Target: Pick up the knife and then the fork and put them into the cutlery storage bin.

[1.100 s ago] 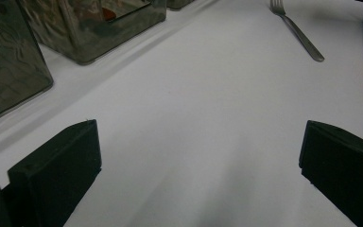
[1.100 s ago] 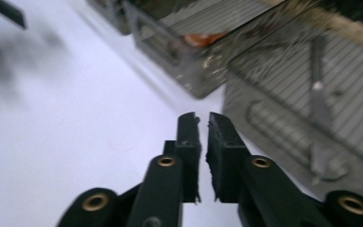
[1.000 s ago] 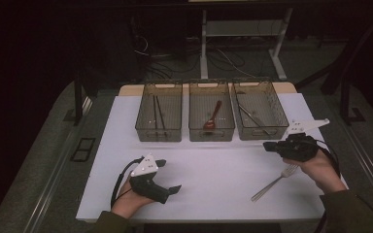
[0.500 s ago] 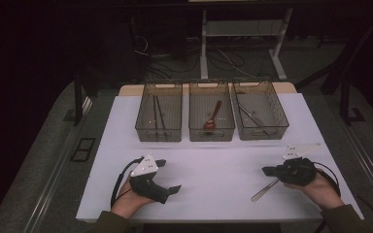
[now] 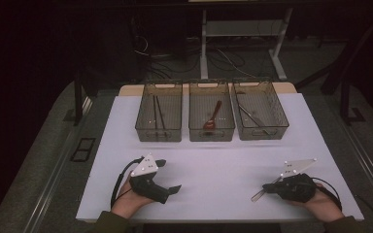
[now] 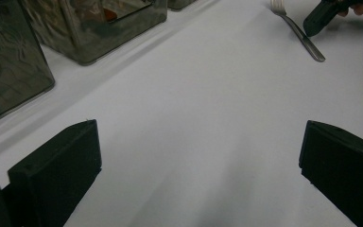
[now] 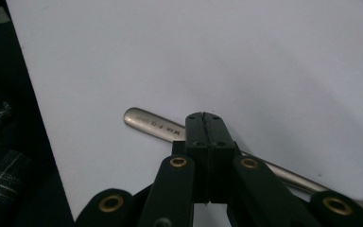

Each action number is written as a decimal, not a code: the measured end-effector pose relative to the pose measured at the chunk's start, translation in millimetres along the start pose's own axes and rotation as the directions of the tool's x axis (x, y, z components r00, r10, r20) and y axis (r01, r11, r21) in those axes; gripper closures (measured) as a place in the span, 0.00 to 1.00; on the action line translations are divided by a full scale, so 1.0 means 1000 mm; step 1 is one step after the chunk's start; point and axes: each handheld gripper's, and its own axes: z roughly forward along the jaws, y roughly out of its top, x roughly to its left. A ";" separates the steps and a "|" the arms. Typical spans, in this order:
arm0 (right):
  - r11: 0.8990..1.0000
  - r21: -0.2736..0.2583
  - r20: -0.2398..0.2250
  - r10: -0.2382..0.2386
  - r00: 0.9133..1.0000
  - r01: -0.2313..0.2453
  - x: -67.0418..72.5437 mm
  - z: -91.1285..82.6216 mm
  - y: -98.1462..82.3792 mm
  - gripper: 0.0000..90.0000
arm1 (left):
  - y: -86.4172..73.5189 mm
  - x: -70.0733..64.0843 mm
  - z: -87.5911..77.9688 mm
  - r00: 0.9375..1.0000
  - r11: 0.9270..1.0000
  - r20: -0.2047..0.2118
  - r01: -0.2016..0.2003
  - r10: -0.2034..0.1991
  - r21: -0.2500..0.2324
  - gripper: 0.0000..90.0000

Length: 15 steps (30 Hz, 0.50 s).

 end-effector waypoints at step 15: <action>1.000 0.004 -0.009 -0.027 1.000 0.027 0.004 0.006 0.002 0.99 | 0.000 -0.001 0.000 1.000 1.000 -0.002 -0.001 0.001 0.001 0.00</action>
